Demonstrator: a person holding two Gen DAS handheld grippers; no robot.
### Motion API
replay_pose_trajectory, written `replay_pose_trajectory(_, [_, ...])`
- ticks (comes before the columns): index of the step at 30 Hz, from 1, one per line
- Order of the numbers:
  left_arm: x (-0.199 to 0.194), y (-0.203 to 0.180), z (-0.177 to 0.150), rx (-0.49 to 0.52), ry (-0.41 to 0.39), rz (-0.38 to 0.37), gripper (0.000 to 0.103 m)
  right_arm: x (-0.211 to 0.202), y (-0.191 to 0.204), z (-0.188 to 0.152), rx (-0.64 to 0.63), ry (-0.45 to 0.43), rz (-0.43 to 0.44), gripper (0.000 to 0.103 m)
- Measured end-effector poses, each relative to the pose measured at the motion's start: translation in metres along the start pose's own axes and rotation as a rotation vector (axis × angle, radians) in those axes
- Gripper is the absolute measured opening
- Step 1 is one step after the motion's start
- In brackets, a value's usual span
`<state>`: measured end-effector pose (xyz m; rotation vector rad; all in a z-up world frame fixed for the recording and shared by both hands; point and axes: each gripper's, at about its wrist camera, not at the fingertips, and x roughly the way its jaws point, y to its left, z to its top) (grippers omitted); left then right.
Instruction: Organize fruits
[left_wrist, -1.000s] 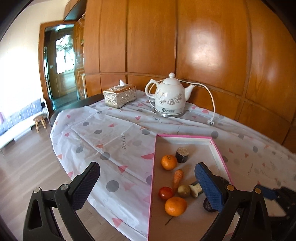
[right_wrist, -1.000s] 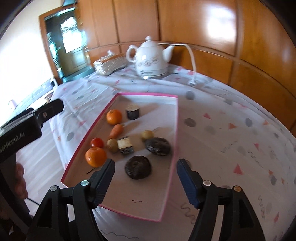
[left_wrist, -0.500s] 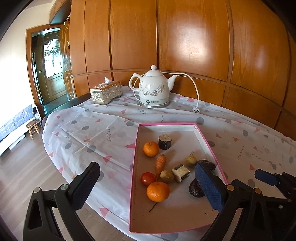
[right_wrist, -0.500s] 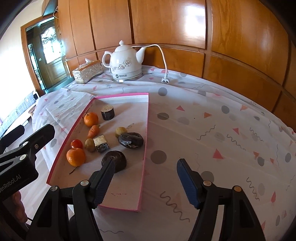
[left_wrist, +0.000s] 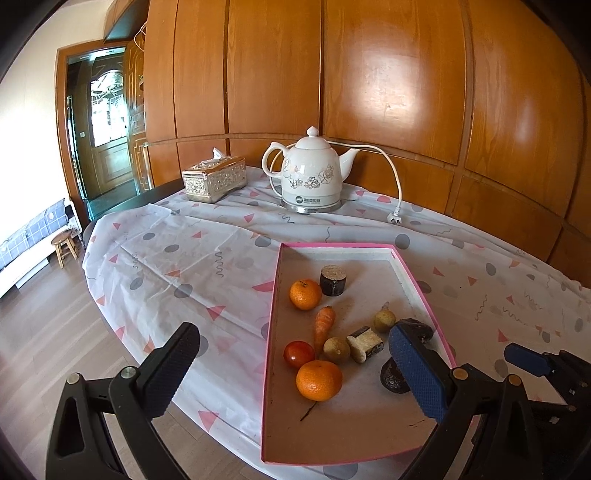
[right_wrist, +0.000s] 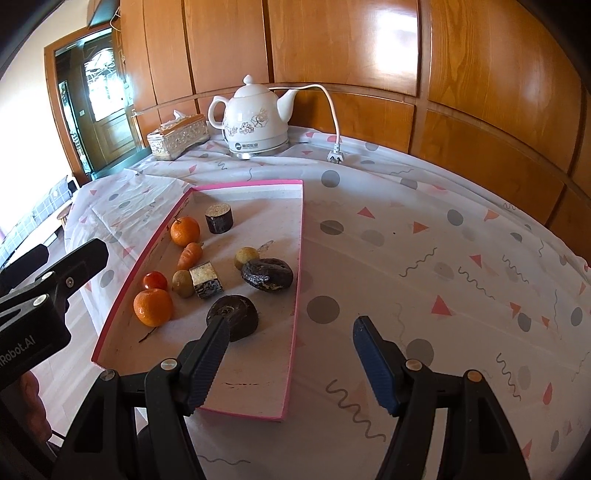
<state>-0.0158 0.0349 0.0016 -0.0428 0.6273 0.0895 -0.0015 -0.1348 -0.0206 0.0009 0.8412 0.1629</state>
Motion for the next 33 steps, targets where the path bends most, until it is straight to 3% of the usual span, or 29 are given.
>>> replay_pose_trajectory(33, [-0.006, 0.0025, 0.0035, -0.008, -0.008, -0.015, 0.103, -0.0003, 0.006, -0.001, -0.021, 0.001, 0.005, 0.071])
